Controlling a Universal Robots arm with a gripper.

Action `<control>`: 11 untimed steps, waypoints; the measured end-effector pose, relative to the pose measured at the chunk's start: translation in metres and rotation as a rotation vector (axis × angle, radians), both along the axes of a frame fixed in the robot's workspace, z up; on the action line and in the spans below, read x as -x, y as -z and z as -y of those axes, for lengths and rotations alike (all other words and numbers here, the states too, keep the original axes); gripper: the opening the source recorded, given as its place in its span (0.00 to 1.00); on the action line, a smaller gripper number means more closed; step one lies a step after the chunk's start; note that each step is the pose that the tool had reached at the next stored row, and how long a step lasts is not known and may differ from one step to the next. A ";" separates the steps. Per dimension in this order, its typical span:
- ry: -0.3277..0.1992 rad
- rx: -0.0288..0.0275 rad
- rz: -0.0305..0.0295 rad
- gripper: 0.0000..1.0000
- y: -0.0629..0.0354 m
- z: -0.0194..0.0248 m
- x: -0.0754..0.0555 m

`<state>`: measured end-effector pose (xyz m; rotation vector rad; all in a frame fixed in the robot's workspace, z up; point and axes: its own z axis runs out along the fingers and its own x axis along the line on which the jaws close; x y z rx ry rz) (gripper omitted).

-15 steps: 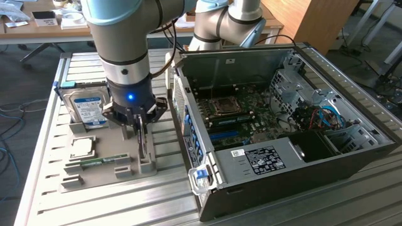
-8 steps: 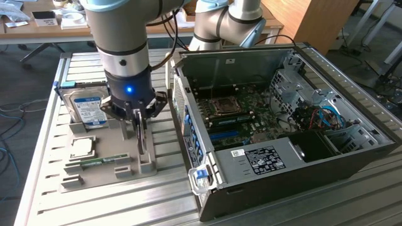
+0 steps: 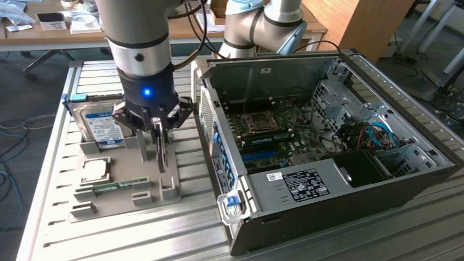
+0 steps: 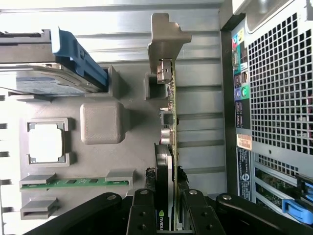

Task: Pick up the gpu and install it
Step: 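Pick up the gpu and move the gpu toward the slot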

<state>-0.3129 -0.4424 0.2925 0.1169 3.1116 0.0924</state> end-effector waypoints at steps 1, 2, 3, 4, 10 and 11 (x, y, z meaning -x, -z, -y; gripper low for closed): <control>0.000 0.0000 -0.0001 0.27 -0.0023 0.0000 0.000; 0.000 -0.0002 0.0000 0.27 -0.0045 0.0000 0.000; 0.000 -0.0002 0.0000 0.27 -0.0066 0.0000 0.000; 0.000 -0.0003 0.0000 0.27 -0.0084 0.0000 0.000; 0.000 -0.0009 0.0001 0.27 -0.0103 0.0000 0.000; 0.000 -0.0009 0.0000 0.27 -0.0103 0.0000 0.000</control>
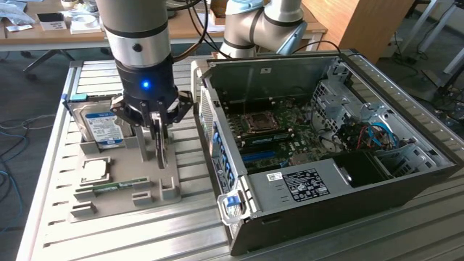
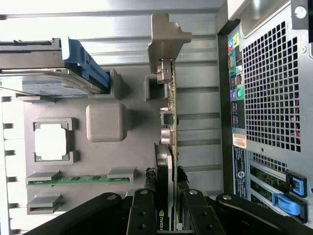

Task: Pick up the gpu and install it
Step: 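Pick up the gpu and move the gpu toward the slot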

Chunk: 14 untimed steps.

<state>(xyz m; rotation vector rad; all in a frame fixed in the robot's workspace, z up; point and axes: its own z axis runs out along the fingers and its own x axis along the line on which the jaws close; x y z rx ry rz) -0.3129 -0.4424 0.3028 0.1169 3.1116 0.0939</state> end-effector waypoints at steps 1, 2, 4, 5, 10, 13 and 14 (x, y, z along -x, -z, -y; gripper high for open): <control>0.000 0.0000 0.0000 0.27 0.0000 0.0000 0.000; 0.000 0.0000 0.0000 0.27 -0.0001 0.0000 0.000; 0.000 0.0003 -0.0003 0.27 -0.0026 0.0000 0.000; 0.000 0.0000 -0.0001 0.27 -0.0047 0.0000 0.000; 0.000 -0.0017 0.0001 0.27 -0.0193 0.0000 0.000; 0.000 -0.0017 0.0000 0.27 -0.0282 0.0000 0.000; 0.000 -0.0016 -0.0001 0.27 -0.0314 0.0000 0.000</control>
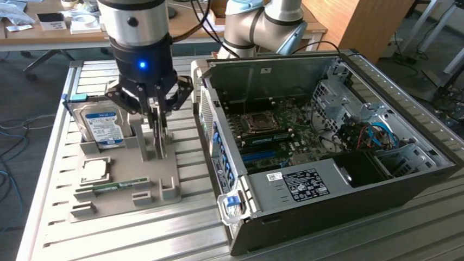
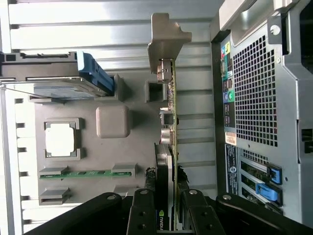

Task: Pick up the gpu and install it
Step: 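Pick up the gpu and move the gpu toward the slot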

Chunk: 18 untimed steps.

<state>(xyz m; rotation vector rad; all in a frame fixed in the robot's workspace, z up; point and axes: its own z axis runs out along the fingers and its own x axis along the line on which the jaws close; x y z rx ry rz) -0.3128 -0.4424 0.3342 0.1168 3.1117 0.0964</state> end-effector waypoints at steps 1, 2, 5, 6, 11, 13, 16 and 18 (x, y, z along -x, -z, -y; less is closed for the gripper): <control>0.000 -0.0002 0.0001 0.27 -0.0031 0.0000 0.000; 0.000 -0.0002 0.0002 0.27 -0.0062 0.0000 0.000; 0.000 -0.0002 0.0001 0.27 -0.0155 0.0000 0.000; 0.000 -0.0001 0.0000 0.27 -0.0185 0.0000 0.000; 0.000 -0.0002 0.0001 0.27 -0.0317 0.0000 0.000; 0.000 -0.0002 0.0001 0.27 -0.0382 0.0000 0.000; 0.000 -0.0002 0.0001 0.27 -0.0483 0.0000 -0.001; 0.000 -0.0003 0.0002 0.27 -0.0550 0.0000 -0.001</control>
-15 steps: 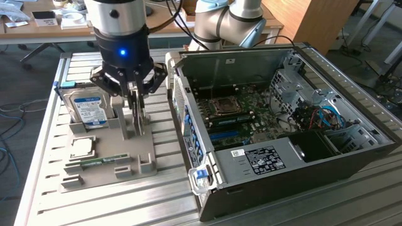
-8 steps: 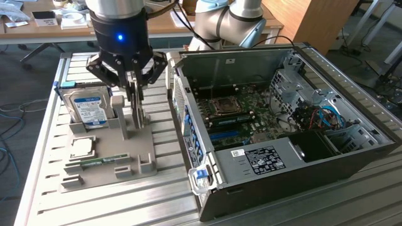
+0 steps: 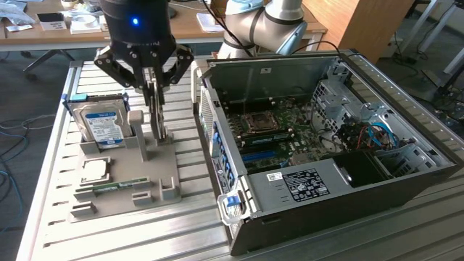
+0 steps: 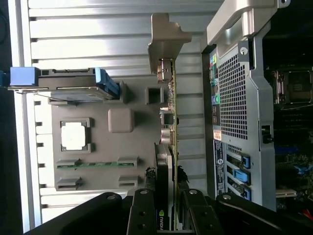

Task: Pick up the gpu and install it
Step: 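Pick up the gpu and move the gpu toward the slot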

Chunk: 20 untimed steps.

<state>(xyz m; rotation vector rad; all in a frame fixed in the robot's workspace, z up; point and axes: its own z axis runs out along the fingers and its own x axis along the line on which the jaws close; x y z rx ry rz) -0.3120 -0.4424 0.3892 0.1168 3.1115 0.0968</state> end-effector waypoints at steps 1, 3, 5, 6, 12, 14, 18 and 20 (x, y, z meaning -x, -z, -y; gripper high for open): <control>0.000 0.0000 -0.0001 0.27 -0.0031 0.0000 0.000; 0.000 -0.0001 0.0000 0.27 -0.0084 0.0000 0.000; 0.000 0.0000 -0.0001 0.27 -0.0126 0.0000 0.000; 0.000 0.0000 -0.0001 0.27 -0.0140 0.0000 0.000; 0.000 0.0000 -0.0001 0.27 -0.0237 0.0000 0.000; 0.000 0.0000 -0.0001 0.27 -0.0263 0.0000 0.000; 0.000 0.0000 -0.0001 0.27 -0.0271 0.0000 0.000; 0.000 0.0000 -0.0001 0.27 -0.0271 0.0000 0.000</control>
